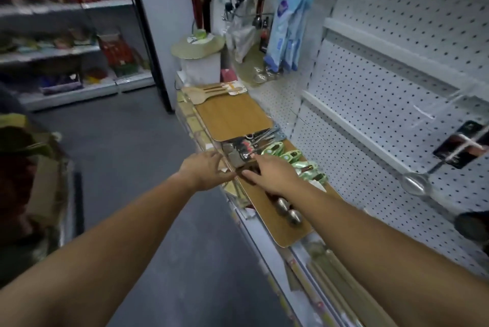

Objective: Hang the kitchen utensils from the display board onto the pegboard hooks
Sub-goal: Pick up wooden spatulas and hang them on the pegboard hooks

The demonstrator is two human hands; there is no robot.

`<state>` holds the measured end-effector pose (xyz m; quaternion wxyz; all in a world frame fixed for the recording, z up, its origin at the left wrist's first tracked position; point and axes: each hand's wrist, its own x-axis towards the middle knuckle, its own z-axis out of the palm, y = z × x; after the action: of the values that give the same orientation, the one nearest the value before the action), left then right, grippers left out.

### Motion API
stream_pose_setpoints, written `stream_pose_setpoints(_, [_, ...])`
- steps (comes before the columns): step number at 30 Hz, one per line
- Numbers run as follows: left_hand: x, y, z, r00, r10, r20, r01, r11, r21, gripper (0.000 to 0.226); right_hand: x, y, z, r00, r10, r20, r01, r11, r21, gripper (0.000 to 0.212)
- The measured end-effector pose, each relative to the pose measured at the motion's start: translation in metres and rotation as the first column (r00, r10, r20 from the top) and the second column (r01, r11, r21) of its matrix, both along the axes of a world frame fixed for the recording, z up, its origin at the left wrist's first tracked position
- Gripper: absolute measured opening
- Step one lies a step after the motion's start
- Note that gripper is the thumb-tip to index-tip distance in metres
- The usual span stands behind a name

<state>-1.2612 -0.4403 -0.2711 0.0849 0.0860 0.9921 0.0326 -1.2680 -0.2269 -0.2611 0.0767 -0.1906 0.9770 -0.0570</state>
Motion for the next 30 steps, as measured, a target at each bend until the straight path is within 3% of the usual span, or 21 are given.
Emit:
stream_pose_setpoints(6, [-0.069,-0.064,-0.011,0.999,0.025,0.033,-0.025,1.0,-0.013,0.113,-0.072,-0.063,-0.011,0.999,0.036,0.009,-0.036,0.999,0.031,0.066])
stream_pose_setpoints(13, [-0.168,-0.118,-0.035,0.992,0.088,0.086,-0.089,0.996,0.006,0.084,-0.18,-0.121,-0.045,0.997,0.06,0.043,-0.063,0.996,0.069,0.071])
stream_pose_setpoints(24, [-0.304,-0.208,-0.035,0.964,0.192,0.182,-0.189,0.981,-0.032,0.092,-0.343,-0.213,-0.053,0.99,0.084,0.113,-0.084,0.996,-0.001,0.075])
stream_pose_setpoints(30, [-0.378,-0.26,-0.046,0.976,0.126,0.175,-0.123,0.992,-0.031,0.092,-0.409,-0.275,-0.056,0.991,0.067,0.115,-0.071,0.997,0.031,0.072])
